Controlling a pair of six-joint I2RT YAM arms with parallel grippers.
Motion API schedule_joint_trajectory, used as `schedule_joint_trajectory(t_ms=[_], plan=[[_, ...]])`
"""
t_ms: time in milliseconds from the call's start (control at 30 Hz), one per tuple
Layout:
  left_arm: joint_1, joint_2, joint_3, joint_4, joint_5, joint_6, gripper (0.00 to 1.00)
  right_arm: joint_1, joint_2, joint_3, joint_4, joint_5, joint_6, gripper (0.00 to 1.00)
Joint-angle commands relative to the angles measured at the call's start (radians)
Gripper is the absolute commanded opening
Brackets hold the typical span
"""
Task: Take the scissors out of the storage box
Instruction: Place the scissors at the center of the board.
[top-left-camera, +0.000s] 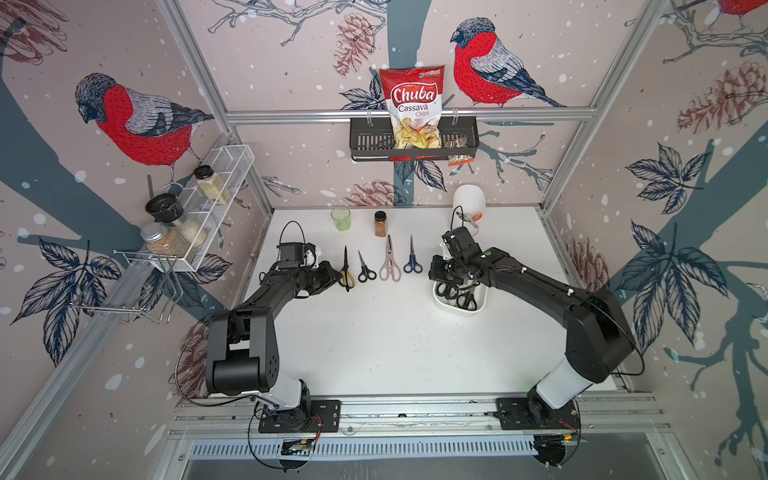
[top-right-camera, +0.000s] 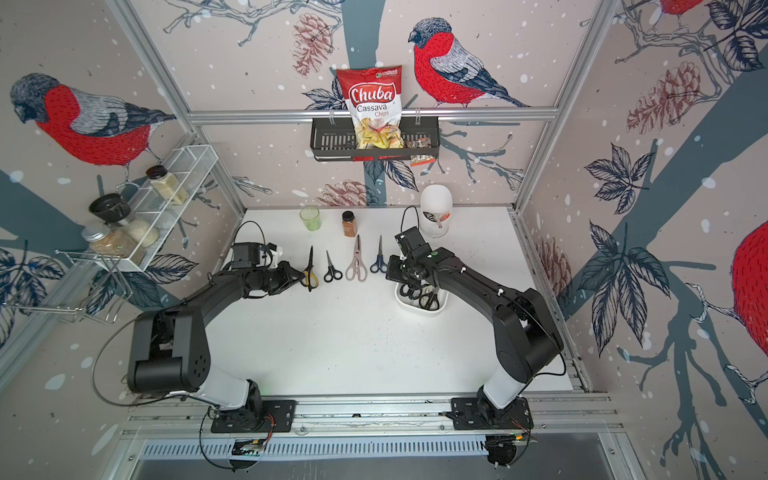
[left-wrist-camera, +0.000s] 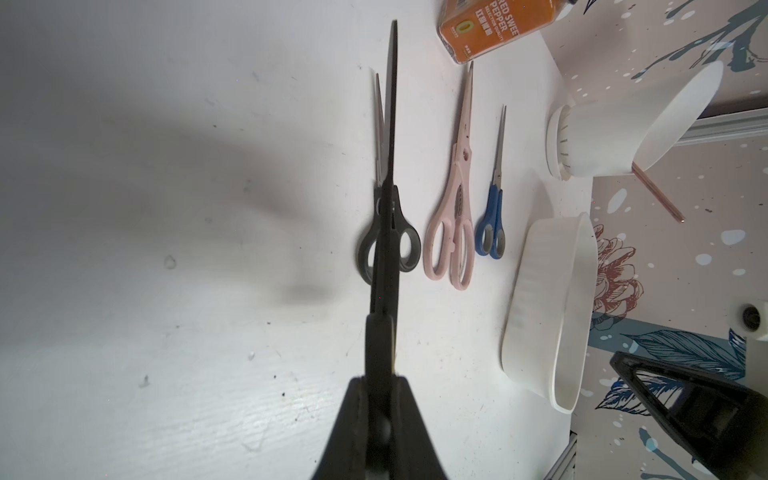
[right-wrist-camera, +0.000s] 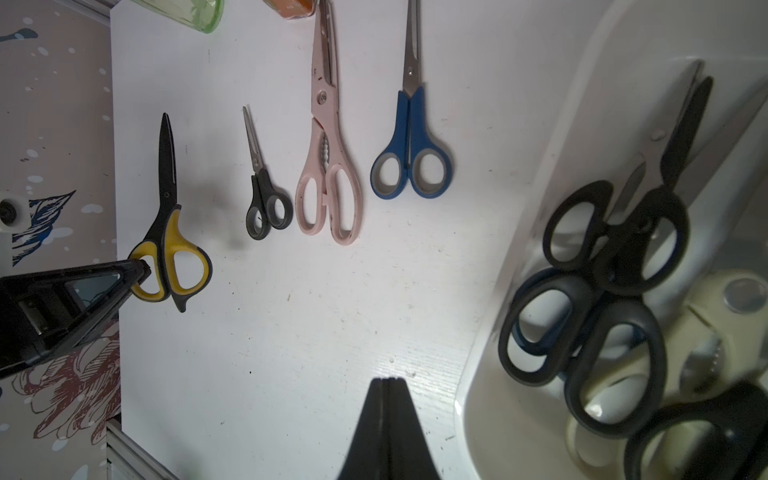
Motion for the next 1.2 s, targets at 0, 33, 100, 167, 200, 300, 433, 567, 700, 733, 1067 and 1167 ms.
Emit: schedule_joint_trajectory(t_ms=[0, 33, 100, 167, 200, 300, 433, 567, 700, 733, 1067, 1167], plan=[[0.009, 0.045, 0.039, -0.021, 0.001, 0.061, 0.03, -0.008, -0.013, -0.001, -0.013, -0.009, -0.028, 0.00], [0.008, 0.062, 0.049, -0.021, 0.003, 0.063, 0.03, -0.012, -0.016, -0.004, -0.014, -0.009, -0.029, 0.00], [0.009, 0.105, 0.079, -0.023, 0.012, 0.073, 0.03, -0.017, -0.020, -0.009, -0.013, -0.009, -0.030, 0.00], [0.010, 0.146, 0.093, -0.037, 0.002, 0.085, 0.03, -0.021, -0.024, -0.014, -0.017, -0.009, -0.030, 0.00], [0.011, 0.164, 0.126, -0.039, -0.001, 0.090, 0.03, -0.023, -0.026, -0.016, -0.019, -0.007, -0.030, 0.00], [0.010, 0.212, 0.157, -0.043, 0.004, 0.101, 0.03, -0.027, -0.032, -0.019, -0.026, -0.003, -0.029, 0.00], [0.011, 0.260, 0.197, -0.063, -0.021, 0.121, 0.02, -0.035, -0.039, -0.025, -0.036, 0.002, -0.024, 0.00], [0.022, 0.290, 0.216, -0.074, -0.054, 0.140, 0.06, -0.040, -0.046, -0.038, -0.037, 0.008, -0.015, 0.00], [0.035, 0.328, 0.242, -0.100, -0.078, 0.163, 0.09, -0.041, -0.050, -0.047, -0.036, 0.017, -0.004, 0.00], [0.040, 0.336, 0.247, -0.106, -0.083, 0.166, 0.10, -0.042, -0.050, -0.048, -0.035, 0.019, -0.001, 0.00], [0.048, 0.353, 0.273, -0.136, -0.135, 0.173, 0.31, -0.042, -0.053, -0.046, -0.044, 0.034, 0.014, 0.00], [0.048, 0.343, 0.283, -0.151, -0.151, 0.175, 0.36, -0.042, -0.056, -0.044, -0.053, 0.046, 0.015, 0.00]])
